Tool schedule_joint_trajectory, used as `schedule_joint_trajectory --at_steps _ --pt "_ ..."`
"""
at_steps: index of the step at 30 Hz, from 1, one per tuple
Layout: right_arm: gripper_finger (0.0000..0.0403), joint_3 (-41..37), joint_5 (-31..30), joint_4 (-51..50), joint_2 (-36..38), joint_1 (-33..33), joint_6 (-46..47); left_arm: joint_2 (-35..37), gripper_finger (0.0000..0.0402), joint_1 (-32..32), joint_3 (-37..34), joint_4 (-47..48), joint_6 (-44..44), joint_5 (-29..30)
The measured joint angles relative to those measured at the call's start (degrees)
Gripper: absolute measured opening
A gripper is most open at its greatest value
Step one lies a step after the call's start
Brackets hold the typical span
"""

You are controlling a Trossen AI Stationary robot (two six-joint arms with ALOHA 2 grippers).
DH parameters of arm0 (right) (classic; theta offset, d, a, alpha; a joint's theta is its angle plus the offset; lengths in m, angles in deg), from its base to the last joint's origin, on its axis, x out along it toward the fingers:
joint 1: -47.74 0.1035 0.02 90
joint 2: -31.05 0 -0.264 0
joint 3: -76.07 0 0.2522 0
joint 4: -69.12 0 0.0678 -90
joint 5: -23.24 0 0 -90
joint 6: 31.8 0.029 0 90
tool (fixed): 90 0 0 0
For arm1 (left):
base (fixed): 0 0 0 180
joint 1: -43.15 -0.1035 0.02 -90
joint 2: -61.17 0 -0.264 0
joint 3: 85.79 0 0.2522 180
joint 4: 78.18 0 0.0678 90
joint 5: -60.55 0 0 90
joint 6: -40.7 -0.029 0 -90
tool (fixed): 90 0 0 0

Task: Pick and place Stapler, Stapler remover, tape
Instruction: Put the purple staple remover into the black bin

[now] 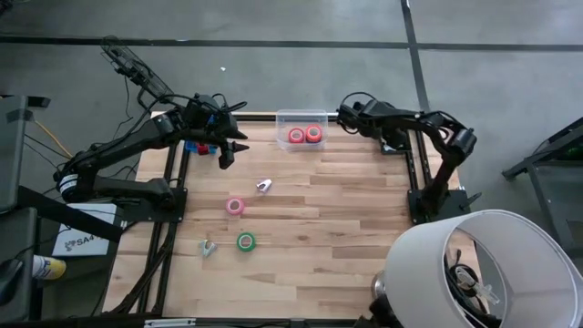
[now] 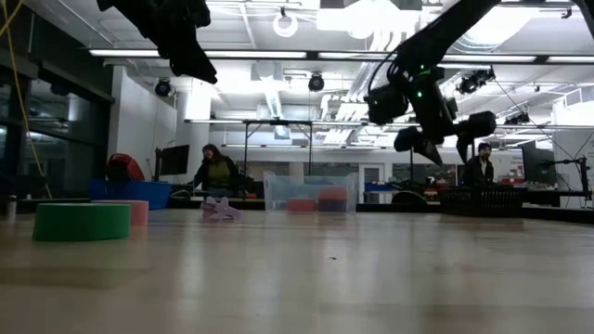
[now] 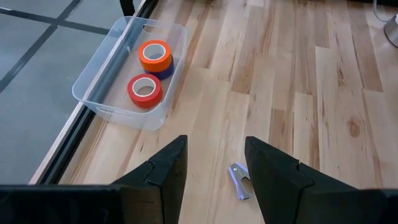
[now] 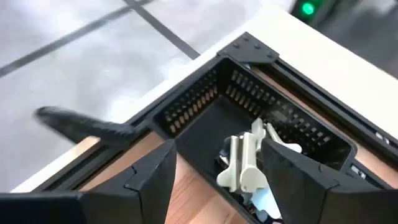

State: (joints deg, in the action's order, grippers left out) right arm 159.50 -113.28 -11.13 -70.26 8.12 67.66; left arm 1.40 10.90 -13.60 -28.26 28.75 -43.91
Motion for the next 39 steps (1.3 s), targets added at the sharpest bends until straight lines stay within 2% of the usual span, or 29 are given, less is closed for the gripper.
schedule_joint_trajectory --at_steps 7,13,17,21,25,30,34,39 --pt "0.0224 0.0 -4.3 0.8 3.0 5.6 -5.8 0.0 0.0159 0.0 0.0 0.0 0.0 0.0" --pt "0.0224 0.0 -6.1 3.5 4.6 10.8 -16.2 0.0 0.0159 0.0 0.0 0.0 0.0 0.4" --pt "0.0225 0.0 -6.1 7.4 5.2 13.9 -26.0 0.0 0.0159 0.0 0.0 0.0 0.2 1.7" --pt "0.0225 0.0 -5.1 15.7 5.3 17.1 -42.2 0.0 0.0159 0.0 0.0 0.0 0.3 2.8" --pt "0.0224 -0.1 1.7 30.0 5.3 20.4 -63.9 0.0 0.0159 0.0 0.0 0.0 0.7 3.4" --pt "0.0224 -0.1 16.1 45.5 5.3 23.3 -85.3 0.0 0.0159 0.0 0.0 0.2 2.4 3.6" --pt "0.0224 -0.1 23.5 47.9 5.3 24.0 -90.4 -0.6 0.0159 0.0 0.0 0.1 4.9 3.7" --pt "0.0224 -0.1 30.5 46.0 5.3 24.2 -88.5 -4.2 0.0159 0.0 0.0 0.6 10.3 3.5"
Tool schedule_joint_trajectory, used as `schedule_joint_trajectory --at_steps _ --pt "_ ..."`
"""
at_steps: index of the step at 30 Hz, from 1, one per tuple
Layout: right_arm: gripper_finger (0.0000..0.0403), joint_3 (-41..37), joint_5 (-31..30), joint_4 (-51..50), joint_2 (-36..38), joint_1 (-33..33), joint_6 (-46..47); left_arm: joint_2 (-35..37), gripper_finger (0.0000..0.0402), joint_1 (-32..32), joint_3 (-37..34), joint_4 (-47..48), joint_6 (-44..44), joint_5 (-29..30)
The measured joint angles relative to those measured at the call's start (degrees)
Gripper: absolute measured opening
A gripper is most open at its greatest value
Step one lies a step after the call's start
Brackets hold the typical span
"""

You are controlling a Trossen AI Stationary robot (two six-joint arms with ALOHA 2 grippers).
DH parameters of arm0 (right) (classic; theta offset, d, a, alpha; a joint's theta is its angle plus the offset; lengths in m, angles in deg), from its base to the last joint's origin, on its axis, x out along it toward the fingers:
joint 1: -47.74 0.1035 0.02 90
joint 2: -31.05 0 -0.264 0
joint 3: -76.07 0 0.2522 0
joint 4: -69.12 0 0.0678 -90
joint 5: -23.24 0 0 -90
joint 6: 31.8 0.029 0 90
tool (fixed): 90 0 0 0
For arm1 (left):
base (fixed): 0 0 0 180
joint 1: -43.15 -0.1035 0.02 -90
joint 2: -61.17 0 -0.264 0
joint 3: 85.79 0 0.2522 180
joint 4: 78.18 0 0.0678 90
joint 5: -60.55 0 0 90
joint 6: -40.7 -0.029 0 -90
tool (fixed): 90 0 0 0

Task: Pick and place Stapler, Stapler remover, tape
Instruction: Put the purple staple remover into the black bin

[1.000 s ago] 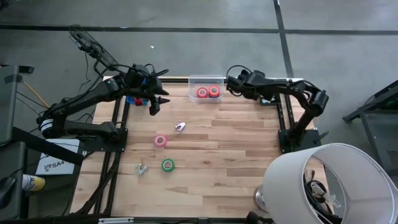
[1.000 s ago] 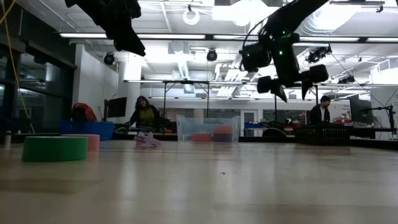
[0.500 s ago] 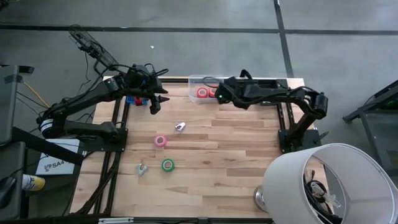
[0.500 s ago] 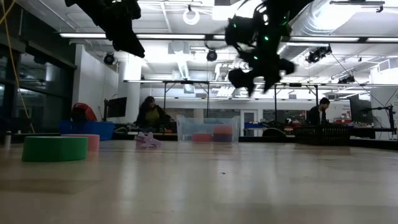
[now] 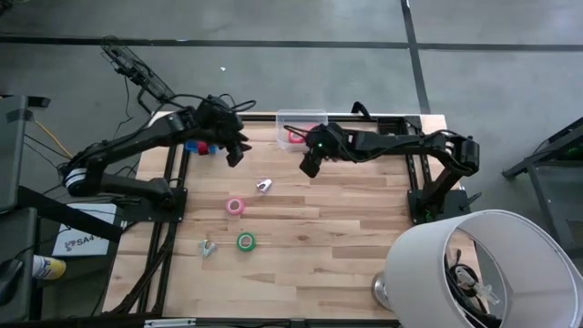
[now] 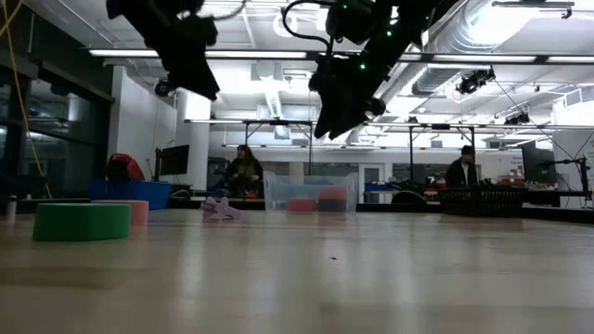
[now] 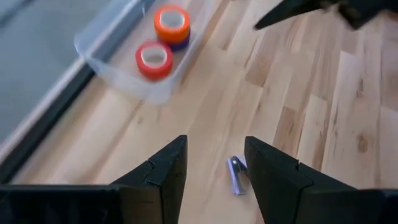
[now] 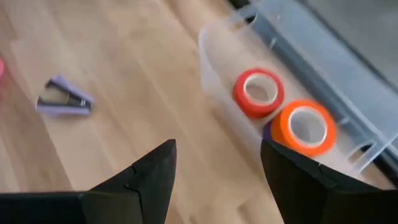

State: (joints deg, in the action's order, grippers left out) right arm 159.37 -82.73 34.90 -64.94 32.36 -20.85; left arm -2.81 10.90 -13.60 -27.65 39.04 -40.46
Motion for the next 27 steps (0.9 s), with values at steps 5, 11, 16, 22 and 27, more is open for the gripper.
schedule_joint_trajectory --at_steps 5,11,16,22,27 --pt "0.0225 -0.1 1.1 -5.7 1.7 0.1 0.5 -4.7 0.0164 0.0 0.0 0.2 5.7 1.3" --pt "0.0225 -0.1 -0.2 -13.6 7.3 0.0 -2.4 -8.9 0.0249 0.0 0.0 0.2 13.5 0.8" --pt "0.0224 -0.1 -0.6 -16.5 12.5 0.0 -4.1 -13.8 0.0338 0.3 0.0 1.9 19.8 -1.3" --pt "0.0224 -0.1 -0.5 -16.8 16.4 0.0 -6.2 -21.0 0.0361 3.5 0.0 1.9 22.2 -1.4" --pt "0.0224 -0.1 -0.1 -17.9 17.4 0.0 -7.6 -25.7 0.0362 6.7 0.0 0.8 24.5 -1.5"
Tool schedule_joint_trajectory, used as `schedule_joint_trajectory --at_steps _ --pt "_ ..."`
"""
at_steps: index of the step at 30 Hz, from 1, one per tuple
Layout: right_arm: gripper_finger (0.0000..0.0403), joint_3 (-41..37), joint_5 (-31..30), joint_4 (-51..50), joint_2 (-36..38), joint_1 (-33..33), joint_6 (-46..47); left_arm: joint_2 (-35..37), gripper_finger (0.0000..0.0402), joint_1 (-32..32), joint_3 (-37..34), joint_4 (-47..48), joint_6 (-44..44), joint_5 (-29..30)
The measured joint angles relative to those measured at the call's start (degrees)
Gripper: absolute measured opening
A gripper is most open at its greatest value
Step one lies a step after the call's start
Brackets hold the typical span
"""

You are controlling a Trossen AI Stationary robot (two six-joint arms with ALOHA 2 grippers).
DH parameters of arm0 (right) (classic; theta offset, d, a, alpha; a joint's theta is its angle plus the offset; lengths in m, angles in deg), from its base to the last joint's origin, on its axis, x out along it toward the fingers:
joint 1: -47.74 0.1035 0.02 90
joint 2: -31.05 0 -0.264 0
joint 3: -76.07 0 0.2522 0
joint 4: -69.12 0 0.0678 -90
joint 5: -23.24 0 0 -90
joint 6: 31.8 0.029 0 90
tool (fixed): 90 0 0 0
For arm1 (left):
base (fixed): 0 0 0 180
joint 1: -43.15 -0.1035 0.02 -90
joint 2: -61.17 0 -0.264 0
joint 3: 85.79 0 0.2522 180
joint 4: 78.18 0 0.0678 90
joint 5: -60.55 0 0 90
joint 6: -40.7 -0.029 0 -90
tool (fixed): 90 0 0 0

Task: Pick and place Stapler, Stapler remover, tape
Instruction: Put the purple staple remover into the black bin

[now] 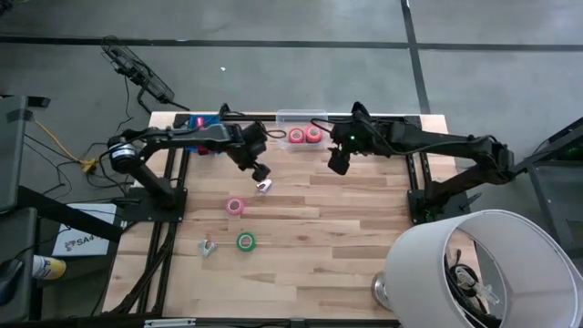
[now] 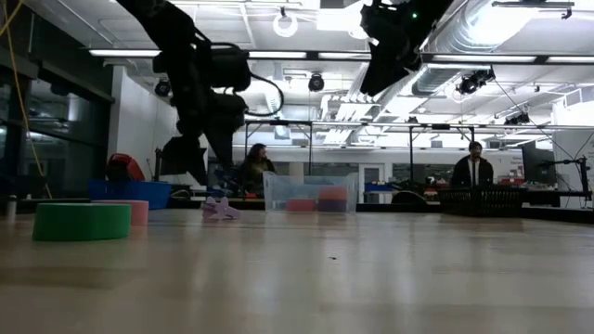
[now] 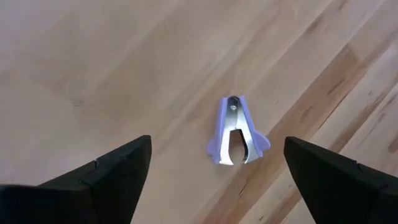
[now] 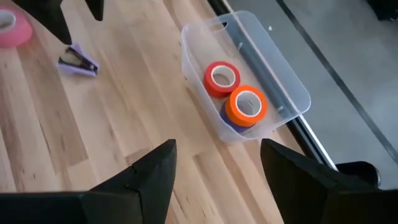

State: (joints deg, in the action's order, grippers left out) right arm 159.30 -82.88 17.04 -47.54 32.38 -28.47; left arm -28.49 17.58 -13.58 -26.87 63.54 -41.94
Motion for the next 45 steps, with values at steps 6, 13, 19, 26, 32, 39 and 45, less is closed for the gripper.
schedule_joint_trajectory --at_steps 6,13,19,26,32,39,45 --pt "0.0224 0.0 1.3 -1.1 0.0 0.0 -0.9 -2.6 0.0362 3.1 0.0 -1.1 2.1 0.1" --pt "0.0224 0.0 2.3 -1.3 0.0 0.0 -2.2 -2.6 0.0362 6.3 0.0 -2.0 3.0 5.9" --pt "0.0225 0.0 2.9 -1.3 0.0 0.0 -2.3 -4.8 0.0362 7.8 0.0 -3.7 3.3 5.9" --pt "0.0225 0.0 3.4 -1.9 0.0 0.0 -2.3 -8.0 0.0362 8.0 0.0 -3.8 4.8 6.0" --pt "0.0224 0.0 3.7 -1.7 0.0 0.0 -2.3 -8.4 0.0362 8.3 0.0 -4.4 4.8 5.4" --pt "0.0224 0.0 3.5 -1.7 0.0 0.0 -2.3 -9.6 0.0360 9.9 0.1 -5.7 4.6 5.7" --pt "0.0224 0.0 3.0 -1.5 0.0 0.0 -2.0 -10.2 0.0327 10.3 0.1 -5.4 4.7 5.9"
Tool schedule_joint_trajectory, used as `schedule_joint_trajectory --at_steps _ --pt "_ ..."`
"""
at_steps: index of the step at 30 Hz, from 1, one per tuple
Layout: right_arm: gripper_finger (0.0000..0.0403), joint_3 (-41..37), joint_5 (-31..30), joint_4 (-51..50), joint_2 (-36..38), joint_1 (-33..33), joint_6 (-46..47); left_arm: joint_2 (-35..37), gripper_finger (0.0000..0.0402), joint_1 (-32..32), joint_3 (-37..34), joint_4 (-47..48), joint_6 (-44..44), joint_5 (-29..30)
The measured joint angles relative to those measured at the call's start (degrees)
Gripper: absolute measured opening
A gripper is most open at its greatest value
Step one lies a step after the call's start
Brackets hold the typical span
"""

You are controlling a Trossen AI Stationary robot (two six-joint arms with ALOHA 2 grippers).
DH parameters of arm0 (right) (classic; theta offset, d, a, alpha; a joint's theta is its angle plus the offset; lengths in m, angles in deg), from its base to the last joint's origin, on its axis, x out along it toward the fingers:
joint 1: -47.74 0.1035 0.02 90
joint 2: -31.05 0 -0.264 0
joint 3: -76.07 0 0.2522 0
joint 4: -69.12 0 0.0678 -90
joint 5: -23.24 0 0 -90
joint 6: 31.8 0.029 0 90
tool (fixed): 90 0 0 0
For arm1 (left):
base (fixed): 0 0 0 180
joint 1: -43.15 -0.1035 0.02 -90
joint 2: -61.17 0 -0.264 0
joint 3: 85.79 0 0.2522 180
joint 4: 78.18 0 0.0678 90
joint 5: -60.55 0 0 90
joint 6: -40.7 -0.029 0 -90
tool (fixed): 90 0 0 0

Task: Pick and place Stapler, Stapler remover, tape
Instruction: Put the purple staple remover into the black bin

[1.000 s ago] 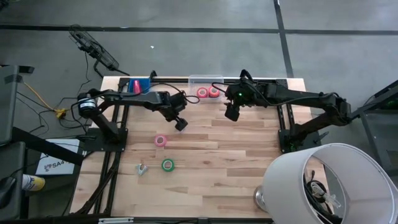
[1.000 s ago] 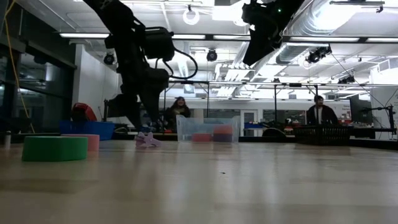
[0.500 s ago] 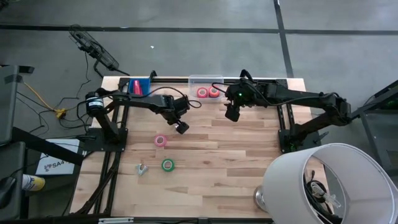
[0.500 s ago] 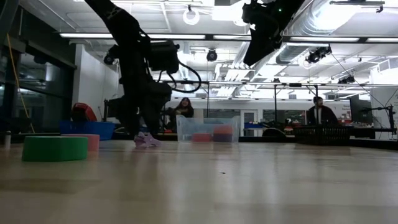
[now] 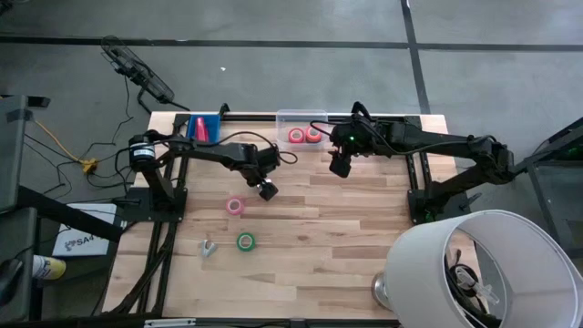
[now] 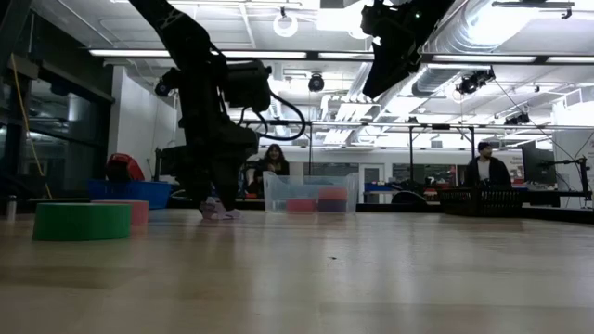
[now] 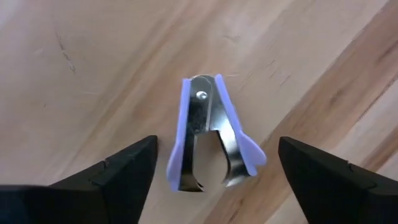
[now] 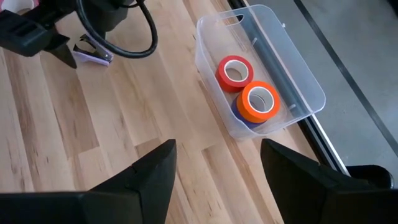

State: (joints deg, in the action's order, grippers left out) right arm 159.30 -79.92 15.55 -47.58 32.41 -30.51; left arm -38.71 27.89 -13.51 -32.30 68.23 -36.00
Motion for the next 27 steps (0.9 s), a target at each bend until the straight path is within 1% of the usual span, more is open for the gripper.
schedule_joint_trajectory --at_steps 5,12,22,24,27 --pt "0.0224 0.0 -0.2 0.2 0.0 0.0 0.1 0.0 0.0280 -0.1 0.0 0.4 0.1 0.0" --pt "0.0224 0.0 -0.2 0.2 0.0 0.0 0.1 -0.1 0.0205 -0.1 0.0 1.0 0.2 0.7" --pt "0.0224 0.0 -0.2 0.2 0.0 0.0 0.2 -0.2 0.0095 -0.1 -0.1 1.0 -0.5 -0.6" --pt "0.0224 0.0 -0.2 0.2 0.0 0.0 0.1 -0.2 0.0084 -0.1 -0.1 1.0 -1.0 -0.7" --pt "0.0224 0.0 -0.2 0.2 0.0 0.0 0.1 -0.2 0.0084 -0.1 -0.1 1.0 -2.2 -0.6"
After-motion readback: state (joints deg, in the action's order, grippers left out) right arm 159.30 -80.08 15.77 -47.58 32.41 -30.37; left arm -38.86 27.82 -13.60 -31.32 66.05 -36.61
